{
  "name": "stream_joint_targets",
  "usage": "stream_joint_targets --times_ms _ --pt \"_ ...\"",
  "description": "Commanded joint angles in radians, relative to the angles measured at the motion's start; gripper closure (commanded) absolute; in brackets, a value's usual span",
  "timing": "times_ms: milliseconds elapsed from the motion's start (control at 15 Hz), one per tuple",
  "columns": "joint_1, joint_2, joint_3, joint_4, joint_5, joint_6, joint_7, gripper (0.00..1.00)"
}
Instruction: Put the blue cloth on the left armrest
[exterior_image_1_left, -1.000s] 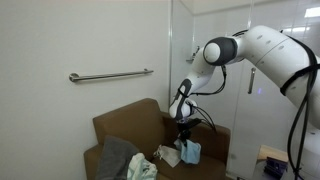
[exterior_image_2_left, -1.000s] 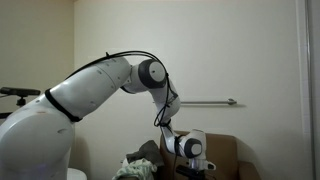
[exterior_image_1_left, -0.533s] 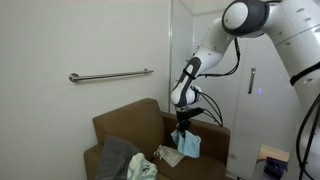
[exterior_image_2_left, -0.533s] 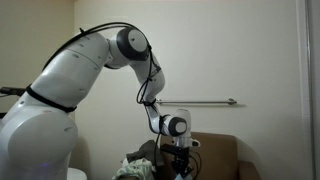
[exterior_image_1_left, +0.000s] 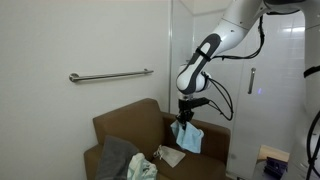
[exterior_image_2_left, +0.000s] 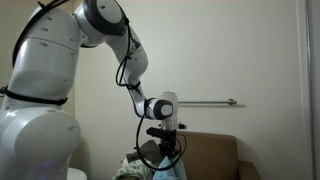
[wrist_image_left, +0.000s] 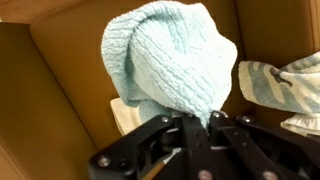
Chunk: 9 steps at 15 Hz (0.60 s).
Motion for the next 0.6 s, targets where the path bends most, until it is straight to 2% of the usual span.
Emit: stream_joint_targets --times_ms 0,67,200,400,467,533 --pt "-0.017 -0.001 0.016 -0.001 -0.005 -0.003 0.004 0.99" --pt "-0.018 0.059 0.039 0.018 0.041 -0.004 -0.034 0.99" --pt "0.017 0.069 0.066 -0.012 0.006 0.034 -0.009 0.99" --pt "0.094 0.007 0.092 -0.100 -0.110 0.117 0.064 0.99" --pt "0.112 -0.080 0.075 -0.213 -0.176 0.170 0.088 0.99" --pt "0.146 -0.125 0.065 -0.256 -0.251 0.202 0.146 0.99"
